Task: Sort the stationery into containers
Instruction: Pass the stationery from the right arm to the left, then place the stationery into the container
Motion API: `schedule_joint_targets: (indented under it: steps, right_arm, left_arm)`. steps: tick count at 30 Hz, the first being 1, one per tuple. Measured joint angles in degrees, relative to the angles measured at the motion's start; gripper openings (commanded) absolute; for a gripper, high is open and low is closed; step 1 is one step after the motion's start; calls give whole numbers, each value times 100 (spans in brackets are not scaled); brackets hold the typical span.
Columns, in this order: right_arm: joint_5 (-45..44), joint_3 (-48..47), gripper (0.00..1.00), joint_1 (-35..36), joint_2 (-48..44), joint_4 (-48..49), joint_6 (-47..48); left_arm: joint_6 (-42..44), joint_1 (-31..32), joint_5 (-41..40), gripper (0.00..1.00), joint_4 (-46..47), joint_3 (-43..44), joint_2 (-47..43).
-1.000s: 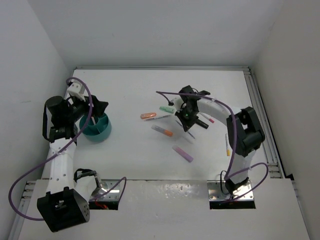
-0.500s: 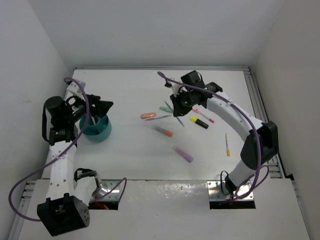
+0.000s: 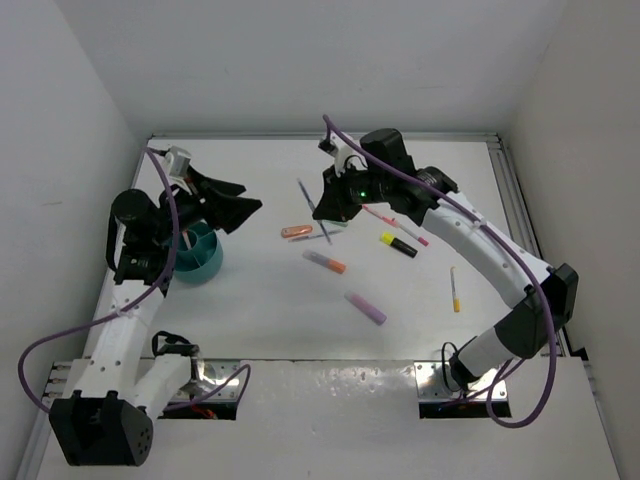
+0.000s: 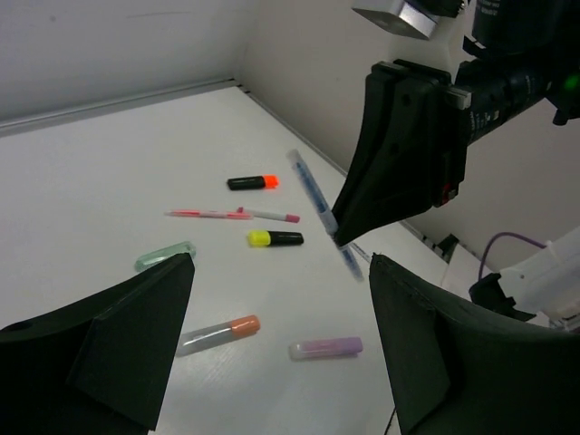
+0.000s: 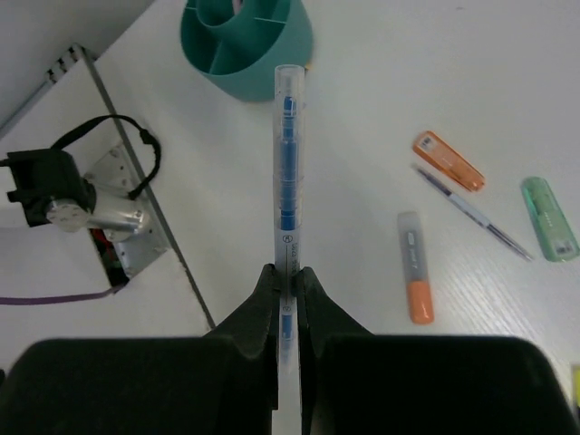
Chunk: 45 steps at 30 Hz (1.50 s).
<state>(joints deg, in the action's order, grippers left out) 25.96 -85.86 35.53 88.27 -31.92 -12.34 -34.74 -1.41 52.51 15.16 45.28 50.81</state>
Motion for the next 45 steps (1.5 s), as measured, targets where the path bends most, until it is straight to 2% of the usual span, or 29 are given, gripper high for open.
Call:
schedule_joint_targets:
  steps: [5, 10, 14, 16, 19, 22, 23, 24, 25, 26, 27, 29, 30, 31, 34, 37, 41, 45]
  right_arm:
    - [125, -219, 0, 203, 66, 44, -208]
    - [157, -348, 0, 361, 129, 87, -310]
    - [177, -400, 0, 509, 190, 107, -323]
    - [188, -446, 0, 592, 238, 107, -328]
    - [205, -520, 0, 680, 323, 105, -330]
    - [232, -616, 0, 748, 428, 127, -330]
    - [240, -638, 0, 769, 455, 138, -330]
    - [238, -656, 0, 787, 483, 144, -332]
    - [192, -664, 0, 798, 511, 153, -317]
    - [186, -664, 5, 802, 553, 184, -310]
    - [197, -678, 20, 809, 590, 195, -313]
    - [155, -697, 41, 813, 608, 184, -345]
    - [142, -697, 54, 798, 608, 168, -358]
    - [138, -697, 58, 763, 608, 151, -385]
    - [118, -638, 59, 560, 570, 114, -378]
    - [61, -295, 59, -4, 328, 59, -389]
    - [-142, 319, 59, -839, -72, -63, -348]
    - [-302, 861, 58, -1296, -313, -138, -273]
  left_arm:
    - [-278, 619, -240, 84, 271, 0, 173]
    - [-522, 855, -437, 82, 498, 0, 398]
    - [-647, 949, -535, 76, 601, 0, 527]
    - [-699, 990, -575, 70, 643, 0, 588]
    - [-776, 1036, -610, 57, 691, 11, 671]
    - [-848, 1080, -636, 36, 765, 35, 748]
    - [-883, 1086, -638, 20, 780, 37, 752]
    - [-931, 1088, -632, 11, 789, 37, 754]
    - [-994, 1102, -603, 4, 828, 46, 752]
    - [-1023, 1117, -579, 0, 848, 76, 745]
    - [-984, 1128, -568, 0, 828, 96, 743]
    - [-940, 1082, -573, 0, 723, 101, 734]
    - [-870, 1019, -581, 0, 619, 107, 717]
    - [-752, 935, -590, 0, 466, 133, 688]
    - [39, 579, -1049, 0, -568, 468, 533]
    - [1086, 284, -2188, 0, -1510, 901, 271]
    - [2282, -127, -3499, 0, -1989, 977, -90]
    - [3034, -597, -4179, 0, -1976, 647, -149]
